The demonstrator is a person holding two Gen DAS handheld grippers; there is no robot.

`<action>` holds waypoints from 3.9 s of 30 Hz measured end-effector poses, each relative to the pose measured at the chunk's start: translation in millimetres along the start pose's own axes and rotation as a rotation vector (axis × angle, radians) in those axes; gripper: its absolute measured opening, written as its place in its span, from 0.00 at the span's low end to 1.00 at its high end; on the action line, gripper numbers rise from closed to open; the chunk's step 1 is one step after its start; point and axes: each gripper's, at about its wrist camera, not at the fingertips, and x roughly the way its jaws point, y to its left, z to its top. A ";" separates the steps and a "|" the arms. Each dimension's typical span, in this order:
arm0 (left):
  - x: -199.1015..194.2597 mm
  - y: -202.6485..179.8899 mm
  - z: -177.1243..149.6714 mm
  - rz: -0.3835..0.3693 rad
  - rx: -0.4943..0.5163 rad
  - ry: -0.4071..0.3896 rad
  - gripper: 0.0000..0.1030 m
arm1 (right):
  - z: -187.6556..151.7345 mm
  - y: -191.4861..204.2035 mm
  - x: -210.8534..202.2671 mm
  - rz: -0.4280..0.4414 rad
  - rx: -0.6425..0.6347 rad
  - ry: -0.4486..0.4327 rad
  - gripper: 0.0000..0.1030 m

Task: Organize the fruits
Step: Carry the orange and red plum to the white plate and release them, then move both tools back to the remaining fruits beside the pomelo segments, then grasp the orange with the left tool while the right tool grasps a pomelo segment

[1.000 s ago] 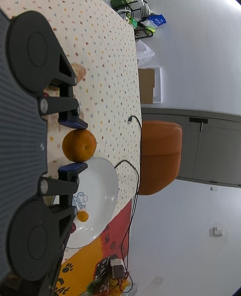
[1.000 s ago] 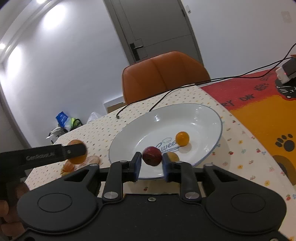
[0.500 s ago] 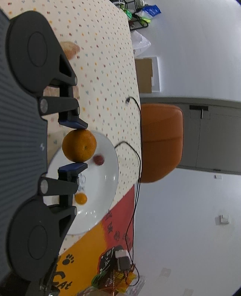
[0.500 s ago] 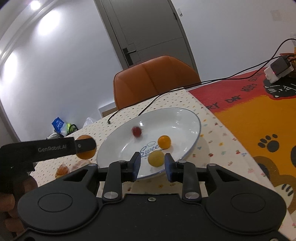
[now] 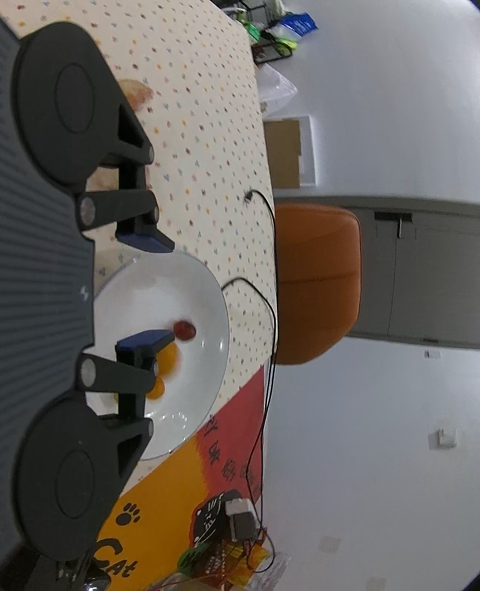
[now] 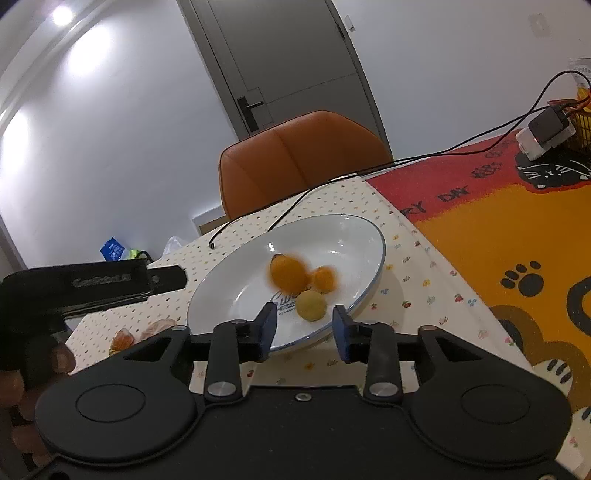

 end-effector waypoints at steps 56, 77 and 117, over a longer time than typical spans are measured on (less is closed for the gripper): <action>-49.3 172.5 -37.9 0.254 -0.276 0.036 0.79 | -18.0 113.5 20.7 0.119 -0.197 0.073 0.57; -43.1 164.1 -53.1 0.141 -0.285 0.072 0.79 | -31.8 138.3 40.6 0.183 -0.262 0.153 0.55; -32.4 206.2 -57.6 0.142 -0.374 0.074 0.34 | -32.6 170.0 101.0 0.180 -0.315 0.241 0.48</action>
